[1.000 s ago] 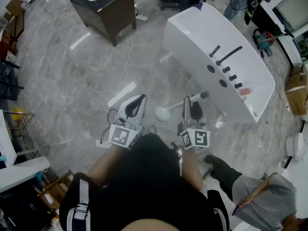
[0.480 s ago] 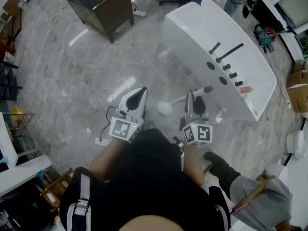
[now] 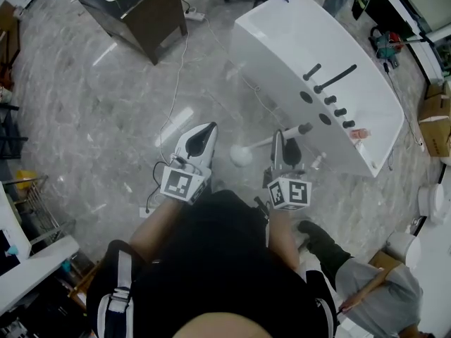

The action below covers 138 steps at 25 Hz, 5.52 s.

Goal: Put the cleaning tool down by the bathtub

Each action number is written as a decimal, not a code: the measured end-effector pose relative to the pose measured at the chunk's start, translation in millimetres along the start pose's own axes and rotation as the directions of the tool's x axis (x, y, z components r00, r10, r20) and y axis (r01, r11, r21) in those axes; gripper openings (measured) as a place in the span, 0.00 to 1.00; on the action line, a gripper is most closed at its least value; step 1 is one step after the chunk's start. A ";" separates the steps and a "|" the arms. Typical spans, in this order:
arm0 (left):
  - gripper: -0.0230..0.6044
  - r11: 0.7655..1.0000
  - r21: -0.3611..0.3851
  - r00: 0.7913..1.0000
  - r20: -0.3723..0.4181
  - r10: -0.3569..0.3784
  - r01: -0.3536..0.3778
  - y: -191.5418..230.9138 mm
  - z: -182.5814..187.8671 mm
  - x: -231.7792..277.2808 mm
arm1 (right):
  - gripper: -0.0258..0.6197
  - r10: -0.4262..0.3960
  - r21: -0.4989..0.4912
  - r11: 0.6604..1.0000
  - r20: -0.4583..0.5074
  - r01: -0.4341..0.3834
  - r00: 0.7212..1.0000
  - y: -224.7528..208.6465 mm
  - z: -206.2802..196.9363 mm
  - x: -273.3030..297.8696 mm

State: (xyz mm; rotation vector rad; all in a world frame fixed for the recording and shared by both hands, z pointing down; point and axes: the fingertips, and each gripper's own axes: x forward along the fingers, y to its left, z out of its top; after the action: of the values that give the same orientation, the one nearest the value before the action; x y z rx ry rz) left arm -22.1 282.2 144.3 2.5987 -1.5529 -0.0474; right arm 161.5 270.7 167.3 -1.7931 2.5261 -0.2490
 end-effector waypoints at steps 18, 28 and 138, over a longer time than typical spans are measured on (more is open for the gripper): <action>0.05 0.990 -0.010 0.989 -0.034 -0.142 0.142 131.6 12.5 152.1 | 0.19 -0.106 -0.004 0.994 -0.038 0.106 0.994 -11.3 -3.6 183.1; 0.05 0.985 -0.020 0.983 -0.065 -0.174 0.173 195.7 8.3 214.2 | 0.19 -0.148 -0.008 0.989 -0.053 0.148 0.988 -12.9 -16.5 270.0; 0.05 0.994 -0.097 0.977 -0.202 -0.062 0.043 319.6 -454.2 522.5 | 0.19 -0.134 0.042 0.983 -0.484 0.176 0.865 -290.5 -672.8 580.1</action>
State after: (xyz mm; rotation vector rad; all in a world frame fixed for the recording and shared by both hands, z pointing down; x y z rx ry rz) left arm -15.1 -290.2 648.1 2.4835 -1.3779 0.1368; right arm 158.8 -293.8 912.2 -2.1203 2.6037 -0.9019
